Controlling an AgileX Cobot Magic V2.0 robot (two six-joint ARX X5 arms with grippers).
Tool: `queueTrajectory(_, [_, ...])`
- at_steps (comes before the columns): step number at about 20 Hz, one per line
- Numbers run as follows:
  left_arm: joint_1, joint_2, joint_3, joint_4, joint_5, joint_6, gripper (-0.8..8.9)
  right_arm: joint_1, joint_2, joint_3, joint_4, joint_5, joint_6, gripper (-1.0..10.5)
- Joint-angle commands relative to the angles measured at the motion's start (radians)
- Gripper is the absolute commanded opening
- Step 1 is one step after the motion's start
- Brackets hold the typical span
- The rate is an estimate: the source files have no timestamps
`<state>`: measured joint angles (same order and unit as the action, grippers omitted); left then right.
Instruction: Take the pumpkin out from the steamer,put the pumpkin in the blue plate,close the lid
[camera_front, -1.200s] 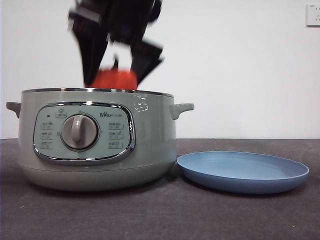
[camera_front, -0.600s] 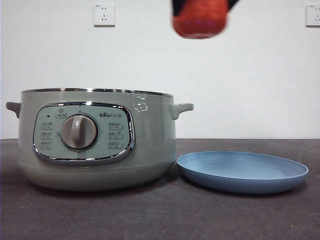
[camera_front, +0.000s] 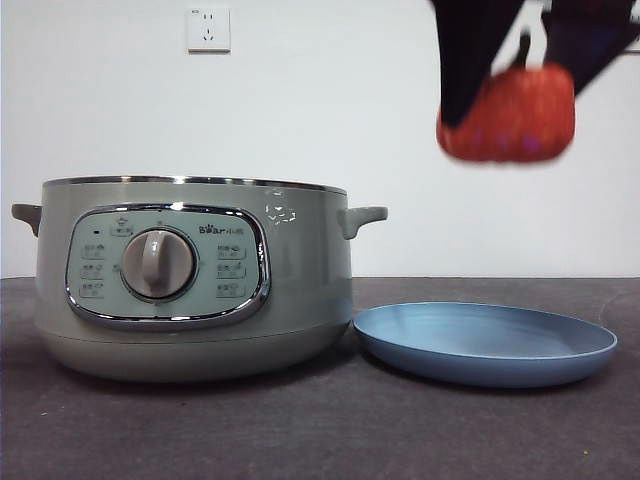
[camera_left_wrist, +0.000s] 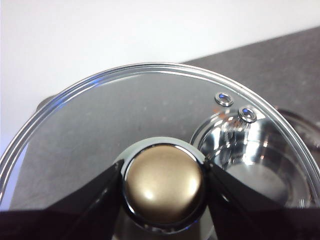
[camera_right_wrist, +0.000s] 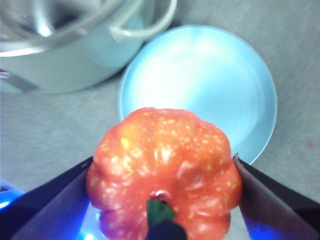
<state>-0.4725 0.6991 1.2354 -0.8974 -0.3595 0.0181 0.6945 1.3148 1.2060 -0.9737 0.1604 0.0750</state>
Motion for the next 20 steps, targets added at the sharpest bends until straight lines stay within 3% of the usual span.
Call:
queueTrajectory(1, [0.0, -0.011, 0.01, 0.066, 0.024, 0.001, -0.09, -0.051, 0.023, -0.05, 0.09, 0.002, 0.006, -0.1])
queueTrajectory(4, [0.0, -0.011, 0.01, 0.066, 0.028, 0.001, -0.09, -0.129, 0.069, -0.056, 0.175, -0.008, -0.013, -0.1])
queueTrajectory(8, [0.0, -0.011, 0.01, 0.066, 0.028, -0.019, -0.09, -0.209, 0.154, -0.056, 0.277, -0.139, -0.043, 0.0])
queueTrajectory(15, [0.0, -0.011, 0.01, 0.066, 0.054, -0.037, -0.09, -0.217, 0.352, -0.056, 0.312, -0.135, -0.043, 0.1])
queueTrajectory(16, [0.0, -0.011, 0.01, 0.066, 0.054, -0.037, -0.09, -0.217, 0.373, -0.056, 0.312, -0.135, -0.042, 0.3])
queueTrajectory(18, [0.0, -0.011, 0.01, 0.063, 0.053, -0.041, -0.09, -0.217, 0.404, -0.056, 0.316, -0.135, -0.043, 1.9])
queueTrajectory(20, [0.0, -0.011, 0.01, 0.058, 0.054, -0.044, -0.09, -0.217, 0.423, -0.056, 0.315, -0.133, -0.043, 2.3])
